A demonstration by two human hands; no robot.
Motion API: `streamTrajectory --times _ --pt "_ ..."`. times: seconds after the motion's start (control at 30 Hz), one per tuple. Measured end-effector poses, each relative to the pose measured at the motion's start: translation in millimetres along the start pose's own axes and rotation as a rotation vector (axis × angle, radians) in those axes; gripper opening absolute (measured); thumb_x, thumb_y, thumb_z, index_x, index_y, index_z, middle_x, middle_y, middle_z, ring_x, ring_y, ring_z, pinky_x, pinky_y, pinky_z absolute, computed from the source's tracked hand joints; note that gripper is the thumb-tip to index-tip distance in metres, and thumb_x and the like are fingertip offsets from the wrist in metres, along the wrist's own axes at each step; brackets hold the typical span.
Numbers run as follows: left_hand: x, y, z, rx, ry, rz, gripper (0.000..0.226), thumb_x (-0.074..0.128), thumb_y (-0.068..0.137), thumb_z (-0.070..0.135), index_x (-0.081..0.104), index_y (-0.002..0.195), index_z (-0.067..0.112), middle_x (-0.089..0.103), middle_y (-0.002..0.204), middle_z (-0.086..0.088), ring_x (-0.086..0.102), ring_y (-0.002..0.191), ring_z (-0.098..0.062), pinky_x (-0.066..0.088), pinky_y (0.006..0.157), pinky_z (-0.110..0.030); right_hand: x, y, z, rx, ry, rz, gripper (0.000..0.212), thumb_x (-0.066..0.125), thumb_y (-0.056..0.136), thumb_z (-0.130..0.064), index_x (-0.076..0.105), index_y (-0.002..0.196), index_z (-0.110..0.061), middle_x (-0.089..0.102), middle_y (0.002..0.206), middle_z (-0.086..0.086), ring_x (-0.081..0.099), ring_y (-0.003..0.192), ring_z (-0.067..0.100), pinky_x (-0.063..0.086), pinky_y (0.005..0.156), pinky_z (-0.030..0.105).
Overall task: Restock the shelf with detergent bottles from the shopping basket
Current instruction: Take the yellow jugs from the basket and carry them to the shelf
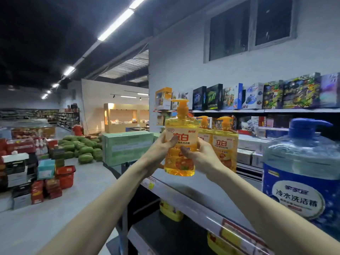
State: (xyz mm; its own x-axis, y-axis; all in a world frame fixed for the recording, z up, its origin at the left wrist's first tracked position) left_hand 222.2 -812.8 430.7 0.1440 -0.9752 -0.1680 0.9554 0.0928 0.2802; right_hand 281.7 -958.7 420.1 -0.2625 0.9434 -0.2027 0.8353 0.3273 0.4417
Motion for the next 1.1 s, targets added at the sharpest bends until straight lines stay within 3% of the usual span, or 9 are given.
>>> streamTrajectory --times 0.1,0.23,0.47,0.67,0.8,0.87,0.97,1.0,1.1 --pt "-14.5 42.2 -11.5 0.037 0.001 -0.059 0.051 0.056 0.103 0.054 0.042 0.150 0.041 0.065 0.127 0.014 0.064 0.110 -0.020 0.048 0.101 -0.070 6.8 28.3 7.2 -0.020 -0.040 0.015 0.039 0.074 0.098 -0.026 0.062 0.135 -0.021 0.076 0.122 -0.001 0.073 0.113 0.023 0.058 0.102 0.051" --pt "-33.5 96.4 -26.2 0.064 -0.024 -0.144 0.053 0.056 0.103 0.054 0.042 0.152 0.041 0.067 0.130 0.012 0.067 0.107 -0.015 0.057 0.079 -0.049 20.5 70.4 25.8 0.010 -0.066 0.104 0.038 0.073 0.098 -0.031 0.062 0.134 -0.025 0.075 0.123 -0.001 0.073 0.114 0.025 0.059 0.101 0.055" --pt "-55.2 164.6 -75.3 0.015 -0.023 -0.254 0.042 0.054 0.104 0.057 0.051 0.143 0.045 0.071 0.131 0.008 0.069 0.114 -0.025 0.052 0.097 -0.071 42.2 119.7 74.7 0.099 -0.152 0.235 0.040 0.075 0.096 -0.034 0.065 0.133 -0.024 0.076 0.123 -0.001 0.073 0.114 0.026 0.058 0.102 0.057" --pt "-61.5 195.6 -101.9 0.030 -0.071 -0.324 0.037 0.048 0.110 0.041 0.051 0.146 0.031 0.068 0.134 0.004 0.065 0.106 -0.009 0.055 0.084 -0.042 52.2 143.1 105.3 0.233 -0.212 0.312 0.035 0.076 0.097 -0.029 0.068 0.130 -0.024 0.077 0.121 -0.002 0.072 0.115 0.023 0.056 0.106 0.055" --pt "-64.4 205.2 -113.2 -0.004 -0.062 -0.377 0.041 0.047 0.107 0.054 0.044 0.147 0.046 0.063 0.134 0.011 0.059 0.118 -0.019 0.043 0.108 -0.068 57.3 149.4 105.9 0.260 -0.298 0.363 0.041 0.075 0.097 -0.034 0.062 0.134 -0.022 0.075 0.124 -0.003 0.071 0.118 0.022 0.055 0.107 0.052" --pt "-66.2 202.6 -113.6 0.034 -0.033 -0.458 0.043 0.045 0.107 0.054 0.037 0.148 0.048 0.057 0.133 0.016 0.051 0.123 -0.015 0.043 0.107 -0.055 61.7 143.4 98.8 0.262 -0.355 0.335 0.045 0.070 0.099 -0.043 0.058 0.137 -0.024 0.069 0.127 -0.011 0.067 0.123 0.019 0.052 0.110 0.043" --pt "-75.2 196.9 -122.9 0.100 0.041 -0.546 0.036 0.051 0.110 0.032 0.035 0.142 0.042 0.058 0.128 0.022 0.059 0.120 0.002 0.049 0.087 -0.014 68.5 123.0 92.0 0.283 -0.423 0.241 0.050 0.064 0.099 -0.054 0.045 0.141 -0.035 0.059 0.126 -0.019 0.060 0.128 0.013 0.045 0.113 0.037" --pt "-78.8 196.4 -131.4 0.114 0.074 -0.577 0.036 0.054 0.110 0.029 0.037 0.138 0.044 0.060 0.126 0.025 0.062 0.115 0.009 0.051 0.084 -0.009 70.5 115.9 93.6 0.292 -0.401 0.196 0.048 0.066 0.100 -0.051 0.043 0.140 -0.039 0.060 0.128 -0.020 0.058 0.131 0.012 0.044 0.117 0.040" --pt "-85.7 189.2 -148.6 0.159 0.168 -0.669 0.046 0.065 0.104 0.035 0.040 0.134 0.059 0.060 0.132 0.037 0.055 0.120 0.022 0.043 0.109 -0.015 77.0 96.2 98.1 0.312 -0.405 0.075 0.059 0.069 0.099 -0.047 0.036 0.148 -0.043 0.058 0.136 -0.025 0.053 0.133 0.005 0.037 0.118 0.032"
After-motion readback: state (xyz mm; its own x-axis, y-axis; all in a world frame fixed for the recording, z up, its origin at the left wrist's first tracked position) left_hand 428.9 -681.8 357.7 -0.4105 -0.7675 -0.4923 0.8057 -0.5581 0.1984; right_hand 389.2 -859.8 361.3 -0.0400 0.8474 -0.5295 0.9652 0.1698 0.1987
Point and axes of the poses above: each hand's wrist, its own y-axis towards the middle knuckle, its own x-axis out of the palm, z = x × y, the point moved 5 cm from there along y, towards the middle knuckle
